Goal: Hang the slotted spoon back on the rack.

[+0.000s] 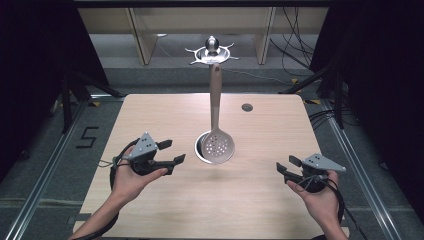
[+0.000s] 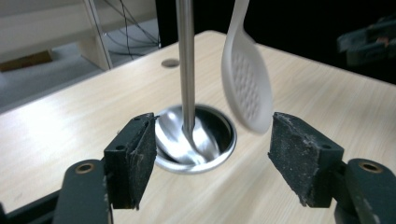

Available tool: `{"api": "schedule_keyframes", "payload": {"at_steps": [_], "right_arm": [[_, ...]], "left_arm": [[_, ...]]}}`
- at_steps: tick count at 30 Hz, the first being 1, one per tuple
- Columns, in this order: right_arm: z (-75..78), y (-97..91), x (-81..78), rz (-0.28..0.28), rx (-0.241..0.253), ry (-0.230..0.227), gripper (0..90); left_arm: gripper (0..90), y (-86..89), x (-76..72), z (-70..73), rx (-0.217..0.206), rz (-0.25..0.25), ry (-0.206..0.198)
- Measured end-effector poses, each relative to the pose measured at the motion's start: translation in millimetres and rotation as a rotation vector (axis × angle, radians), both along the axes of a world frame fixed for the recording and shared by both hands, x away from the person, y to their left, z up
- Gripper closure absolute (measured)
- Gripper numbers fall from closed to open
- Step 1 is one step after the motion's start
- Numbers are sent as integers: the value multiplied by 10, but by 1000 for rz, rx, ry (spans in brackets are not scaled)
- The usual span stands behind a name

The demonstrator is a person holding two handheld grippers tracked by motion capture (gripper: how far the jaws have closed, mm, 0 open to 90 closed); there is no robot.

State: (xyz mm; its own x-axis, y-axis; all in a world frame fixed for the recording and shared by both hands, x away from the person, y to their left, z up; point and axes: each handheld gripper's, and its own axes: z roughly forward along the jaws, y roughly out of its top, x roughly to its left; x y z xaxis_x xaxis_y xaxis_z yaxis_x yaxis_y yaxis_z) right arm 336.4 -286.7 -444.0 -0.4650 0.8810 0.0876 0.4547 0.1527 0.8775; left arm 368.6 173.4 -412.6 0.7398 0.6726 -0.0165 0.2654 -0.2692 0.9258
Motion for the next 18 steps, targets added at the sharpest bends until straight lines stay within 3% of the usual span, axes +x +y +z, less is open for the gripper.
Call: {"api": "schedule_keyframes", "payload": {"at_steps": [7,9,10,11,15,16,18], "right_arm": [[6,6,-11,-5,1,20,438],[4,4,-4,2,-4,12,438],[3,-24,21,19,-40,-29,438],[3,-26,23,20,-44,-36,438],[1,-28,21,25,-45,-33,438],[1,-6,3,16,-20,-4,438],[-10,-20,27,37,-38,-42,438]], "left_arm": [[312,124,-45,-293,13,19,56],[312,160,-61,-379,15,32,73],[312,175,-68,-415,10,35,79],[313,189,-75,-449,5,38,83],[316,236,-108,-551,1,62,85],[317,252,-111,-570,10,70,83],[317,267,-113,-585,4,82,88]]}}
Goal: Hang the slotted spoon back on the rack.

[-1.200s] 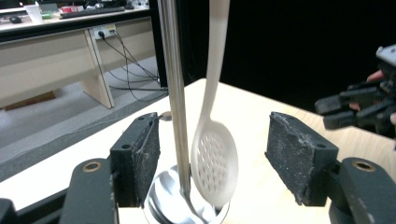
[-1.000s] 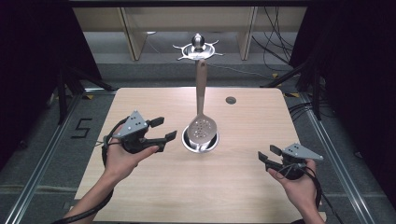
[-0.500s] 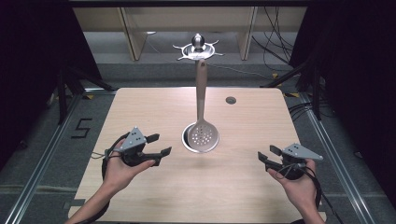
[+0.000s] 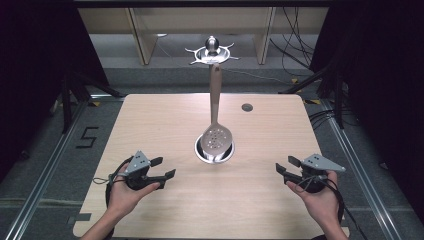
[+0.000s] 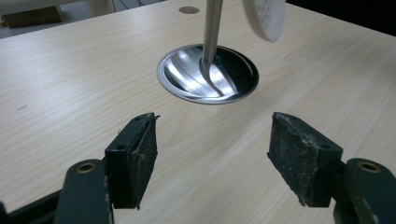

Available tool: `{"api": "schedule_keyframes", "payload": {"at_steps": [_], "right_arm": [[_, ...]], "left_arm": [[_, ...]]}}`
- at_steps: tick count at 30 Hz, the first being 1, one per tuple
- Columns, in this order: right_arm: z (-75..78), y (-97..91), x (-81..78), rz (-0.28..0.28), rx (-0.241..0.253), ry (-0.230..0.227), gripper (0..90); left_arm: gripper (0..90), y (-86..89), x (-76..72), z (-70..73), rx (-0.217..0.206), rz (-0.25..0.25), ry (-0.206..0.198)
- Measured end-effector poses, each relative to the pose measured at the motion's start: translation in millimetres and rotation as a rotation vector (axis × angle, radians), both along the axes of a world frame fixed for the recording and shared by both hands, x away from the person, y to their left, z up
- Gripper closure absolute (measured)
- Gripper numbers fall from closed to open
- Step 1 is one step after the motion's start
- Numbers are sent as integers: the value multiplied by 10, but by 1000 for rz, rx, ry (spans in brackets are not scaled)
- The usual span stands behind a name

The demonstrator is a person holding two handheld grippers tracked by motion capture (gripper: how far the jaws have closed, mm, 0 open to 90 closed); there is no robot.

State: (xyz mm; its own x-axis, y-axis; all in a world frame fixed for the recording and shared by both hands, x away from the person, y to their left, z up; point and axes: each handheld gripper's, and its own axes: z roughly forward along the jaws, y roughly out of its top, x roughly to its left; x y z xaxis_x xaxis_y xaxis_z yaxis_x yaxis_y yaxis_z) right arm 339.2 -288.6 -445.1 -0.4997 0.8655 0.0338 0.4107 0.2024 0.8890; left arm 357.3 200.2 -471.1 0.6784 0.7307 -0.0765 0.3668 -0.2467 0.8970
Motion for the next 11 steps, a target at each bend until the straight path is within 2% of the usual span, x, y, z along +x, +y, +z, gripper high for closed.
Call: {"api": "schedule_keyframes", "payload": {"at_steps": [3,4,6,11], "right_arm": [[3,-3,-2,4,-16,4,437],[-3,-1,5,3,-14,-10,437],[-6,3,3,4,-6,-3,436],[-3,0,-4,3,-1,18,435]], "left_arm": [[318,10,4,7,-2,16,-1],[319,13,7,10,0,20,-7],[320,29,14,18,19,20,-18],[322,90,36,15,26,33,-25]]}}
